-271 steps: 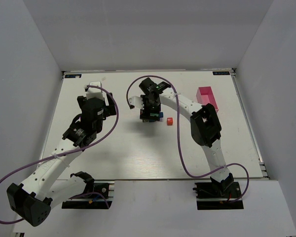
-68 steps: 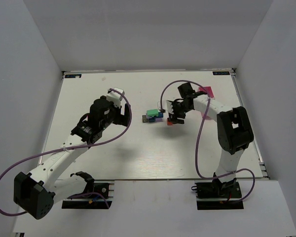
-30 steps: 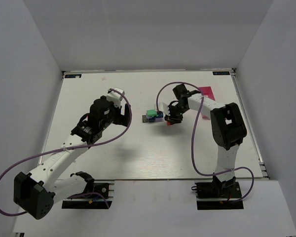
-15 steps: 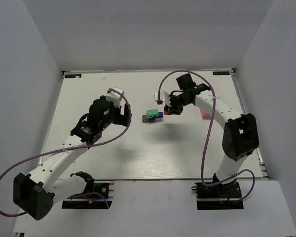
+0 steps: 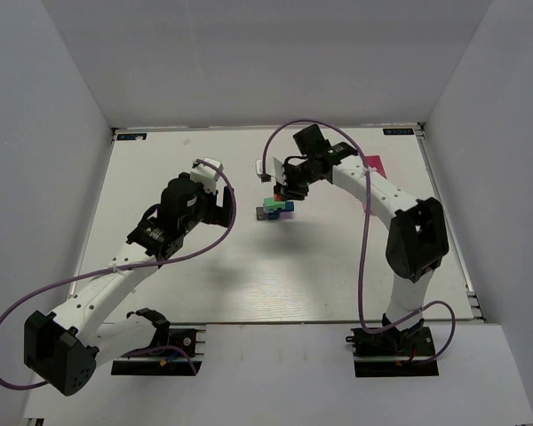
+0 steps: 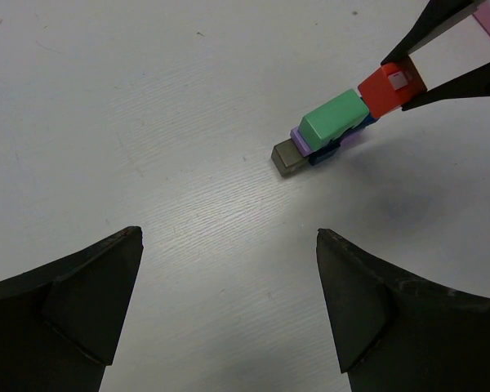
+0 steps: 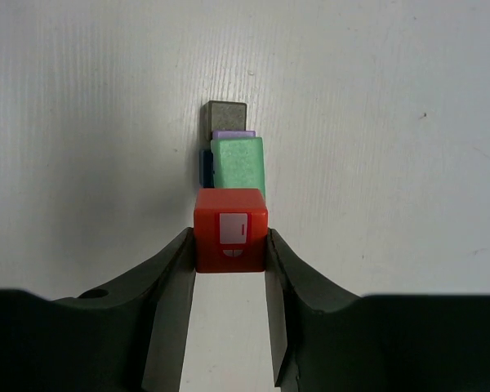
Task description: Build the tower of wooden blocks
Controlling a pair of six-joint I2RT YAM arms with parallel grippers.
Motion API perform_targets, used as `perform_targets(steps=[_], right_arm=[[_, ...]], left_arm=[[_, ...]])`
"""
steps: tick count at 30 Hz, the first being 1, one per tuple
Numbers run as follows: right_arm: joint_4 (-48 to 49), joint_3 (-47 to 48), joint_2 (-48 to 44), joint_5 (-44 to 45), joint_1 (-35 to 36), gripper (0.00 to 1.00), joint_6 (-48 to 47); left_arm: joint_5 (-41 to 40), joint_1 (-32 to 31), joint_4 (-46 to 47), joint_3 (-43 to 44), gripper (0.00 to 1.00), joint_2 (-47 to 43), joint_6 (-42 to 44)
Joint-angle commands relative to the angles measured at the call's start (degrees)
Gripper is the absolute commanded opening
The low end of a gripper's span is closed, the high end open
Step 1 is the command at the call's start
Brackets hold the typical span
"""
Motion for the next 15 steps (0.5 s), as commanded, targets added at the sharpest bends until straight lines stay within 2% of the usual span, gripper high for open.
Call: perform_targets(steps=[1,15], right_arm=[[-2.37,4.15,2.10,0.74,0.99,0.18,0.89],[-2.91,8.11,7.21,4.52,4.07,0.18,1.60]], left_arm=[[-1.20,0.20,-0.27,1.70,0.97,-1.50,0.45],[-1.20,0.20,-0.27,1.70,0.97,-1.50,0.45]])
